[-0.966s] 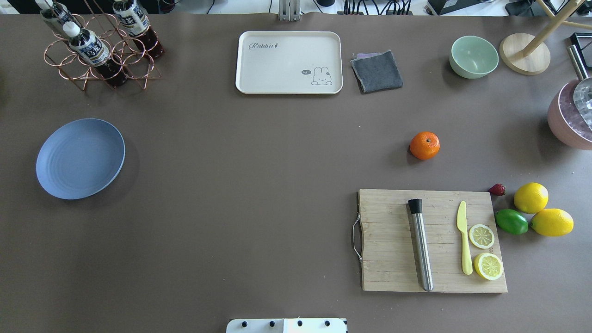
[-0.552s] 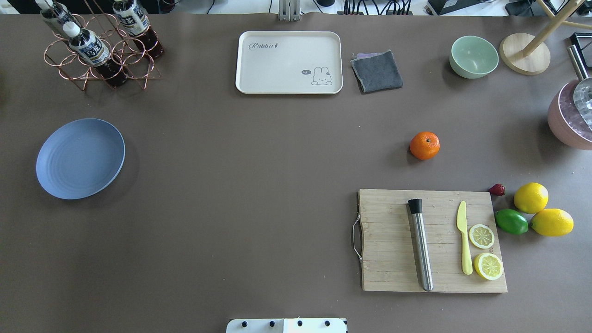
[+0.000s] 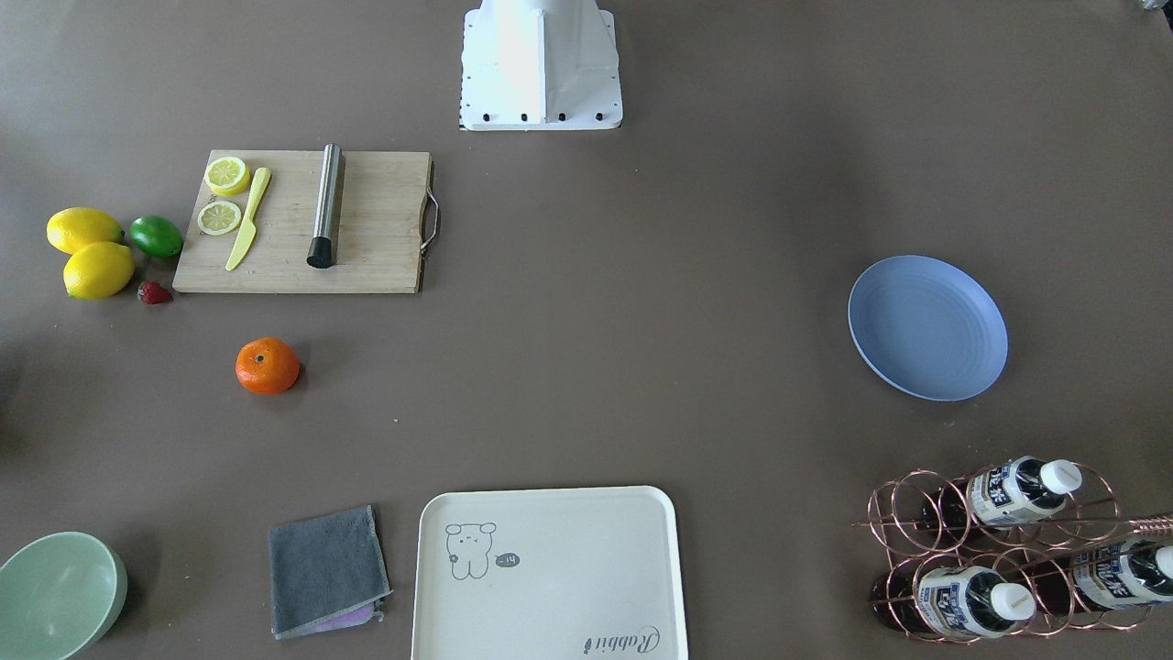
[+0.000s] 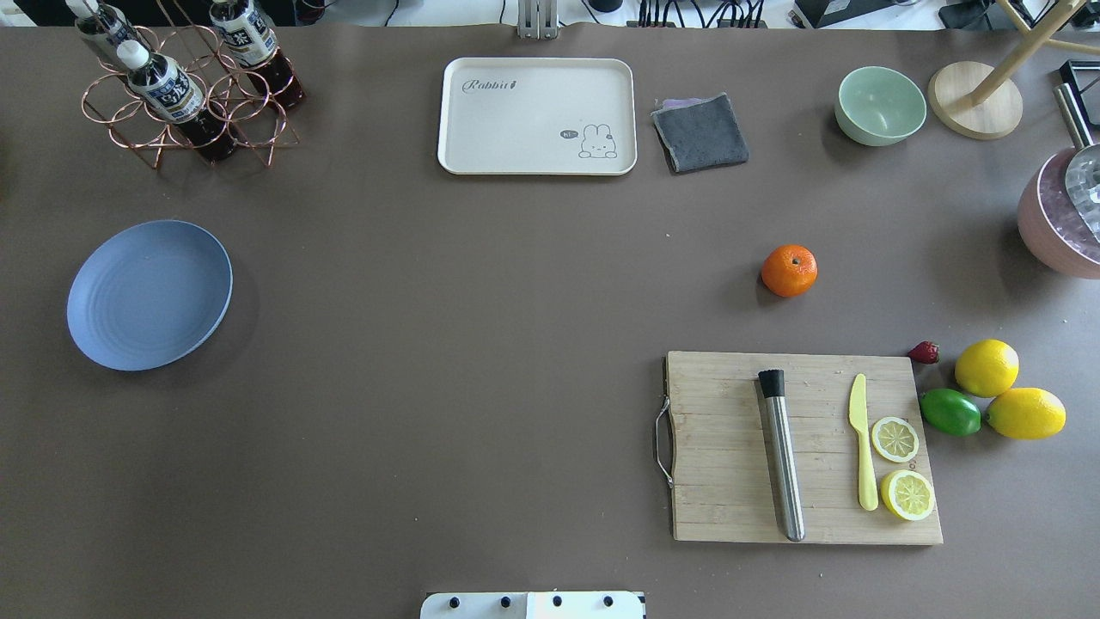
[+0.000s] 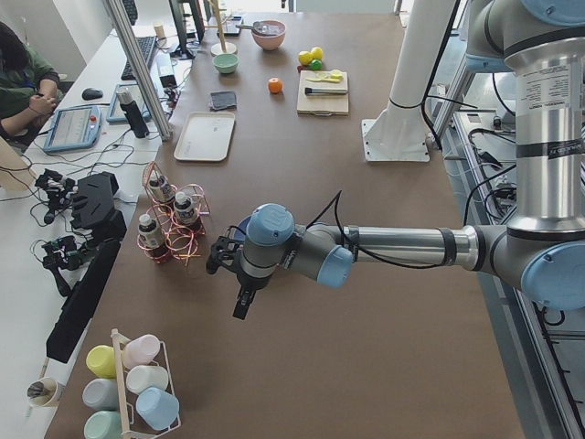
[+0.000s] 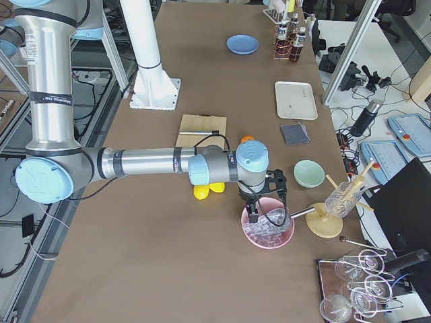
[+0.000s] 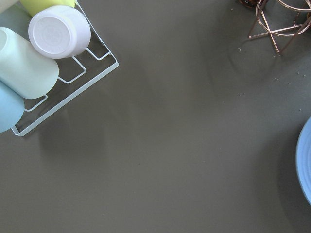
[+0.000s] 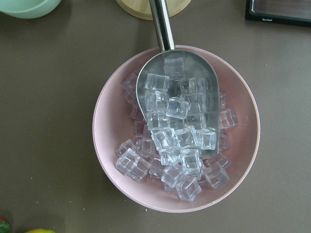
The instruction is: Pick orange to plate
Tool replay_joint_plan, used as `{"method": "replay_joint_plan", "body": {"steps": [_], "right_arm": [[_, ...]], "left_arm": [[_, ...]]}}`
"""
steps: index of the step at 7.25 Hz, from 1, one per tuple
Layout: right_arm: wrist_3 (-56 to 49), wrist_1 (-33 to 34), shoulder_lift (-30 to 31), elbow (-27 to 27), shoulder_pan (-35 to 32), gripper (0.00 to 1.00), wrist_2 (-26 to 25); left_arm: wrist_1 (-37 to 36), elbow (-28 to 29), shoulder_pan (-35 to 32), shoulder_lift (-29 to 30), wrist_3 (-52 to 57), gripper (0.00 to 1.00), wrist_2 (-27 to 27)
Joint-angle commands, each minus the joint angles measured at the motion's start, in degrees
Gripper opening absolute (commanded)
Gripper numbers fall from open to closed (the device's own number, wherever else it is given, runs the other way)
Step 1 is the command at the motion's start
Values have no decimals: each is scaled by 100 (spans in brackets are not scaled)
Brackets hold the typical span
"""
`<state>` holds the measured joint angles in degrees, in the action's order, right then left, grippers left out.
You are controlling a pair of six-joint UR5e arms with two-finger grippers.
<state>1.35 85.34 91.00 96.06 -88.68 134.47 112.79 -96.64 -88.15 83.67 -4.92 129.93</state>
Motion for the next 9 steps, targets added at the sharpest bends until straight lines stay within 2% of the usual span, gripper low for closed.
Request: {"method": "replay_joint_plan", "body": {"steps": [1,9], "right_arm": [[6,0,-3,26,0,100,0],[67,9,-231,-26,0,100,-9]], "left_arm": [[23,32,0,88,17,98,-3],[243,356,0,536,-131,98,-47]]}}
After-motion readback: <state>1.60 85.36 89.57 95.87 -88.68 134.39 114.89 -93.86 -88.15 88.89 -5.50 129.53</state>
